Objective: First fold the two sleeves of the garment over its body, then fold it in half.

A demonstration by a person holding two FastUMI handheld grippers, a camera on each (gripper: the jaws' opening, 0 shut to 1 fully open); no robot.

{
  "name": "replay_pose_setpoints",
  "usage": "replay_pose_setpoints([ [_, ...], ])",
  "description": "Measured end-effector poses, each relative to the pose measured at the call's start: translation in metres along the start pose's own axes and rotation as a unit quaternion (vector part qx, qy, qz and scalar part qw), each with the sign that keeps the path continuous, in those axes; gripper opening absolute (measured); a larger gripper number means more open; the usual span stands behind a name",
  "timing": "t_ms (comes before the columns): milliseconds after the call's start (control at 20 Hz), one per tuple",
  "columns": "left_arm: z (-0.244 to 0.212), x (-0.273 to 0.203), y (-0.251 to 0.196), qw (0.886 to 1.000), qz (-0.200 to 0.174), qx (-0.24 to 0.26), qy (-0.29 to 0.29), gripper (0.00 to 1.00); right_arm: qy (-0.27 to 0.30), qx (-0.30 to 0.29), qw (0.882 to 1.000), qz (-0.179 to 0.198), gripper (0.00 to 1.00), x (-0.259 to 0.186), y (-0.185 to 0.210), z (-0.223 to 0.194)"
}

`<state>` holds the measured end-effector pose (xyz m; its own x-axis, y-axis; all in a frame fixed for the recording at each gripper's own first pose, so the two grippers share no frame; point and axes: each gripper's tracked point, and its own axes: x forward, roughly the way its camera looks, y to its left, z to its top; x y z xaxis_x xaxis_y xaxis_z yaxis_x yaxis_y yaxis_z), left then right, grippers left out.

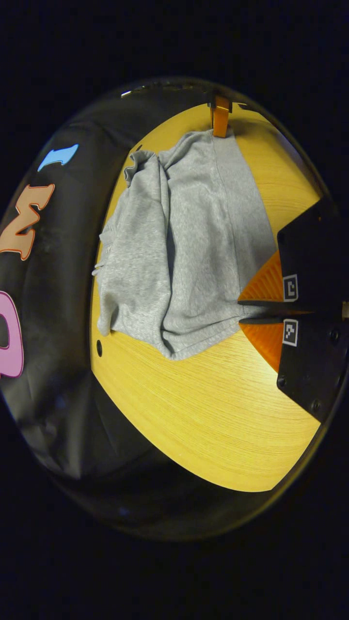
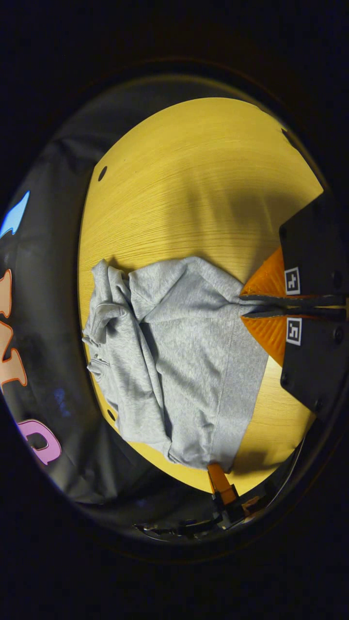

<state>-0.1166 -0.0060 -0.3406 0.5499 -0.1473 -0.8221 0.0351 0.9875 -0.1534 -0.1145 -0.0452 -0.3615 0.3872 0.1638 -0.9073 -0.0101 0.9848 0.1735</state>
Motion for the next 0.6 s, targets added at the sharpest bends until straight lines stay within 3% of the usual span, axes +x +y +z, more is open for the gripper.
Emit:
replay_pose_setpoints([
  [300,0.004,-0.001,0.0,1.0,-0.007,0.013,0.014,0.0,0.012,-0.005,1.0,0.014,0.03,-0.005,0.002,0.004],
  [600,0.011,-0.003,0.001,1.0,-0.01,-0.014,0.018,0.0,0.028,0.022,0.999,0.038,0.03,-0.01,0.006,0.011],
])
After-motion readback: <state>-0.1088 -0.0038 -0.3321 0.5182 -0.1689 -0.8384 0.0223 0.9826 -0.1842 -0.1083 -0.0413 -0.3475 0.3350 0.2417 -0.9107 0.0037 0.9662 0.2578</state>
